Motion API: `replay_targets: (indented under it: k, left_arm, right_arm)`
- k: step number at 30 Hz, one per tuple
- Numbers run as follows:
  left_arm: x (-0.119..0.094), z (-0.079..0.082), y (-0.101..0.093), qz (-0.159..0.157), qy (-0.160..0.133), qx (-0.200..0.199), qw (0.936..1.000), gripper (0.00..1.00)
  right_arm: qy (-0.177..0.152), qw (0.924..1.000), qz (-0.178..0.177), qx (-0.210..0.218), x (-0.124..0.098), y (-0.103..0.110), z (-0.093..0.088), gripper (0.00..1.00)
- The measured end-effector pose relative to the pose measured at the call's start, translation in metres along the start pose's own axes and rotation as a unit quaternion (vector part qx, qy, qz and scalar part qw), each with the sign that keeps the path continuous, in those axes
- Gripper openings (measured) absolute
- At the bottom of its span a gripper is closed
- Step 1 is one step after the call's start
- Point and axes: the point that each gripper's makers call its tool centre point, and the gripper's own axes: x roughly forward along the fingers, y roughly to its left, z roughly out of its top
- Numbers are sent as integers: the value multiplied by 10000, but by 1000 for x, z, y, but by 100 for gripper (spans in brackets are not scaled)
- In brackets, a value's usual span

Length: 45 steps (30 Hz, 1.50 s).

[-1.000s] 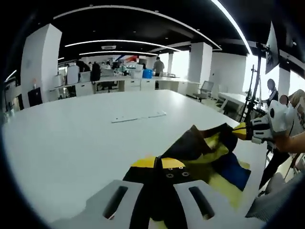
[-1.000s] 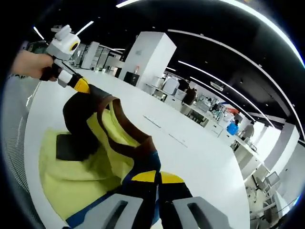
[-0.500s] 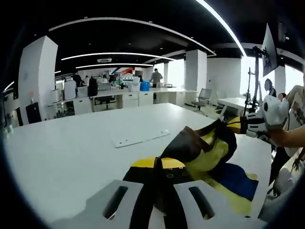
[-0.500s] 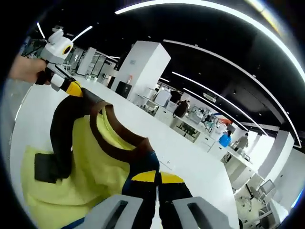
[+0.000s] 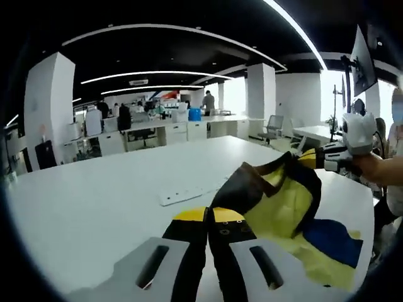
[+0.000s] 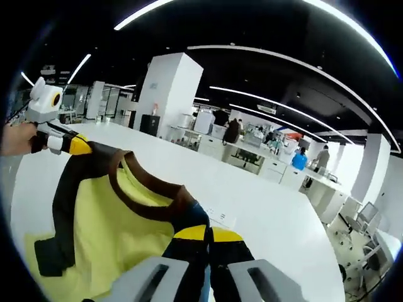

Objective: Fold the garment on the visible template until the final outline fits inside the template.

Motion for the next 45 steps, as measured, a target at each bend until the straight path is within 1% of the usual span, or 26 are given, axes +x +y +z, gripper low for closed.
replay_targets:
  k: [2,3,5,6,7,8,10,12,13,15,17,18,20,24,25,26,27,29,30,36,37,39,40,42,43,45]
  left_arm:
    - [5,-5,7,79,28,-34,10000,0]
    - [9,-10,13,160,46,-46,9999,0]
    - [18,-16,29,481,-45,200,9986,0]
    - [20,-20,29,476,-6,113,9988,0]
    - [25,-25,33,515,-42,-124,9986,0]
    - [30,-28,35,500,-99,-226,9984,0]
    - [37,-37,42,671,-23,-273,9974,0]
    - [45,-46,46,635,65,-423,9971,0]
    - [49,-50,47,610,123,-436,9971,0]
    - [56,-57,49,601,272,-245,9975,0]
    - [63,-62,51,567,351,-146,9977,0]
    - [66,-64,52,566,381,-146,9976,0]
    - [72,-70,55,556,467,-125,9973,0]
    - [80,-80,68,704,660,-93,9953,0]
    - [81,-84,70,692,727,-216,9947,0]
    - [82,-85,70,682,715,-426,9942,0]
    - [84,-87,70,667,698,-506,9940,0]
    - [87,-92,70,667,773,-407,9939,0]
    - [87,-93,69,665,827,-303,9939,0]
    - [90,-97,65,589,927,-176,9938,0]
    - [90,-97,65,576,951,-132,9937,0]
    - [90,-97,63,532,1017,-74,9934,0]
    - [90,-97,62,513,1061,-67,9930,0]
    - [87,-97,59,469,1178,-1,9919,2]
    - [85,-96,58,473,1211,41,9915,7]
    - [82,-95,56,449,1282,105,9907,17]
  right_arm:
    - [29,10000,23,33,8,0,-2,0]
    - [101,9999,43,51,17,2,-4,0]
    - [170,9997,87,124,27,4,-8,0]
    - [201,9996,79,174,32,5,-10,0]
    - [250,9996,55,115,39,6,-13,0]
    - [270,9996,31,91,44,6,-14,0]
    - [320,9995,28,65,54,8,-19,0]
    - [472,9988,-23,107,64,6,-27,0]
    - [484,9988,-20,122,68,5,-29,0]
    - [526,9985,-8,122,76,4,-35,0]
    - [665,9977,-13,119,83,3,-45,0]
    - [770,9967,-63,231,86,2,-53,0]
    - [866,9959,-78,251,91,2,-61,0]
    - [1137,9928,-59,382,102,1,-82,0]
    - [1183,9923,-45,377,104,1,-85,0]
    - [1200,9921,-19,357,106,2,-87,0]
    - [1254,9916,-1,321,108,2,-90,0]
    - [1362,9905,53,182,111,3,-96,0]
    - [1396,9900,66,167,113,3,-97,0]
    - [1550,9878,121,79,119,-3,-106,0]
    - [1560,9876,144,144,119,-2,-106,0]
    - [1399,9881,369,518,119,6,-100,0]
    - [1401,9879,429,506,117,6,-97,0]
    - [1348,9889,462,422,113,6,-93,11]
    - [1319,9890,516,417,112,8,-90,17]
    - [1289,9877,724,507,106,13,-86,23]
